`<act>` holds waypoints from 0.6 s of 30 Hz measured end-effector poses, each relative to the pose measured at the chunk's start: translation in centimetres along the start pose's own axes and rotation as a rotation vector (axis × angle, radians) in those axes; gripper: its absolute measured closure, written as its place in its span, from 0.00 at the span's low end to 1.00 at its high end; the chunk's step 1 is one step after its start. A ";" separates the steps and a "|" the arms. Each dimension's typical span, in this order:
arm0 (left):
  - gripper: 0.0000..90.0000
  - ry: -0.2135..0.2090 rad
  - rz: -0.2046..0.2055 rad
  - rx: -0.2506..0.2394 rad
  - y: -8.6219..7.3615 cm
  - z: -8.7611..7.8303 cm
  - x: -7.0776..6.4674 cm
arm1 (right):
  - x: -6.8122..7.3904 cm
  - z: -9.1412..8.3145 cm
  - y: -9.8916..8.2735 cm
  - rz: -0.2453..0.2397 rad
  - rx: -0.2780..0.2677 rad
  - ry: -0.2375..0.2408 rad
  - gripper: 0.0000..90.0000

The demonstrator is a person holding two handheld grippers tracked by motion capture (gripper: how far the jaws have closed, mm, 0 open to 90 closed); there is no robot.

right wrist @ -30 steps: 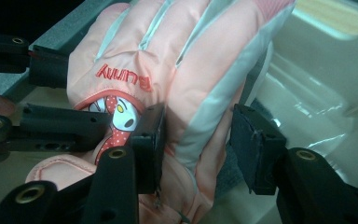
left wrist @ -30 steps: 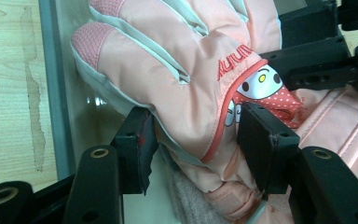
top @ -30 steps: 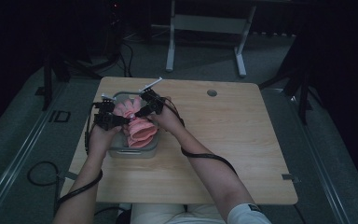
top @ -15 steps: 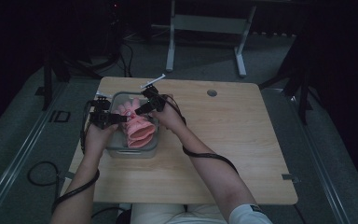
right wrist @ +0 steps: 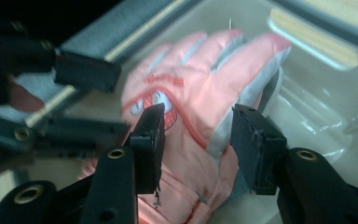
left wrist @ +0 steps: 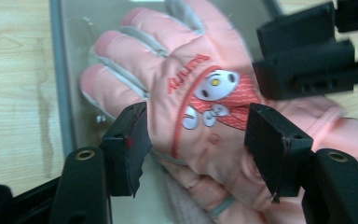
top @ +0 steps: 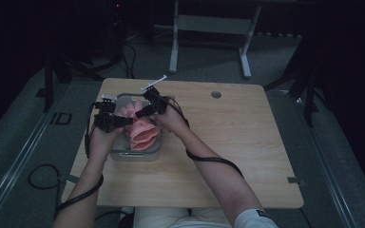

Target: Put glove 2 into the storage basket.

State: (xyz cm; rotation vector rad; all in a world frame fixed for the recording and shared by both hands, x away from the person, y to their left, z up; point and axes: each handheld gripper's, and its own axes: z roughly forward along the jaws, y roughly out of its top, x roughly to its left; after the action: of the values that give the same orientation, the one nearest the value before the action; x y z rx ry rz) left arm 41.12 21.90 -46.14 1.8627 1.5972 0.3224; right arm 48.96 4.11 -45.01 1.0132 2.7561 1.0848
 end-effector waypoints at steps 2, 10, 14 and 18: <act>0.45 0.028 0.014 0.022 -0.1 0.5 0.0 | -0.1 0.7 -0.3 -0.005 0.021 -0.011 0.61; 0.46 0.073 0.022 0.055 -0.2 1.8 0.4 | -0.5 2.1 -0.8 0.006 0.036 -0.036 0.60; 0.46 0.068 0.020 0.044 -0.1 1.2 0.5 | -0.3 1.7 -0.6 0.004 0.022 -0.025 0.60; 0.46 0.065 0.023 0.003 0.2 -0.4 0.5 | -0.1 0.3 -0.2 -0.006 -0.010 -0.005 0.58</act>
State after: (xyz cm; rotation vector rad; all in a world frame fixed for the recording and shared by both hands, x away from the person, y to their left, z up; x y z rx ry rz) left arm 41.18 22.48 -45.83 1.8915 1.6210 0.3944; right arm 48.93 4.10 -45.38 1.0052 2.7453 1.0926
